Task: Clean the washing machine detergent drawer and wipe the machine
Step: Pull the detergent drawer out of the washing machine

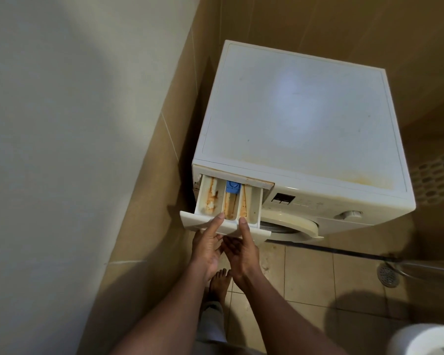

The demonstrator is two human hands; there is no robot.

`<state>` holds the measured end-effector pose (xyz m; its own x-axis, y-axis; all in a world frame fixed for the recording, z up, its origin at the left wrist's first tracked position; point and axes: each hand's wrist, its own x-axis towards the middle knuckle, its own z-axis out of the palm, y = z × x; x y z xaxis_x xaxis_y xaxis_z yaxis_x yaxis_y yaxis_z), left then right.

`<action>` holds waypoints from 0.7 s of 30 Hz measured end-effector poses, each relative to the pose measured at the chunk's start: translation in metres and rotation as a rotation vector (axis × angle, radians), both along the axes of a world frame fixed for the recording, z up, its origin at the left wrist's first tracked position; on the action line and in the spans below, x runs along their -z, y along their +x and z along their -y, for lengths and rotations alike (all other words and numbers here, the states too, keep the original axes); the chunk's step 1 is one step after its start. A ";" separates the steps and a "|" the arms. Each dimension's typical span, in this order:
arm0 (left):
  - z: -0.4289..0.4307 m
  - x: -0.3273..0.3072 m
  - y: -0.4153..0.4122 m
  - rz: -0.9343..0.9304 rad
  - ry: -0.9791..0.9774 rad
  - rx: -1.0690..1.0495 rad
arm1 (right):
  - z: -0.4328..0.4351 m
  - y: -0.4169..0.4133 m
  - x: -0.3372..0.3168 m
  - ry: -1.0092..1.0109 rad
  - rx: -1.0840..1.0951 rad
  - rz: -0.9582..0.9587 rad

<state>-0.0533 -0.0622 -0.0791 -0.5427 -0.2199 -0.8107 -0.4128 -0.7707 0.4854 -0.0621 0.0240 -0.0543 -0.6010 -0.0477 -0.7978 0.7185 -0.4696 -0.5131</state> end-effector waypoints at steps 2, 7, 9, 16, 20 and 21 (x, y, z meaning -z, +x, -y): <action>-0.002 0.003 0.005 0.009 -0.006 0.015 | -0.003 0.004 -0.001 0.019 -0.031 0.000; -0.004 0.004 0.016 0.020 -0.002 0.031 | -0.009 0.014 -0.005 0.048 -0.101 -0.013; -0.004 0.001 0.018 0.017 0.003 0.031 | -0.012 0.015 -0.007 0.062 -0.135 -0.033; -0.006 -0.004 0.019 0.014 -0.033 0.036 | -0.018 0.014 -0.018 0.482 -0.408 -0.256; -0.005 -0.005 0.020 -0.007 -0.021 0.010 | -0.010 -0.003 -0.027 0.704 -0.494 -0.574; -0.005 -0.007 0.020 -0.013 -0.025 0.020 | -0.007 -0.010 -0.031 0.773 -0.538 -0.619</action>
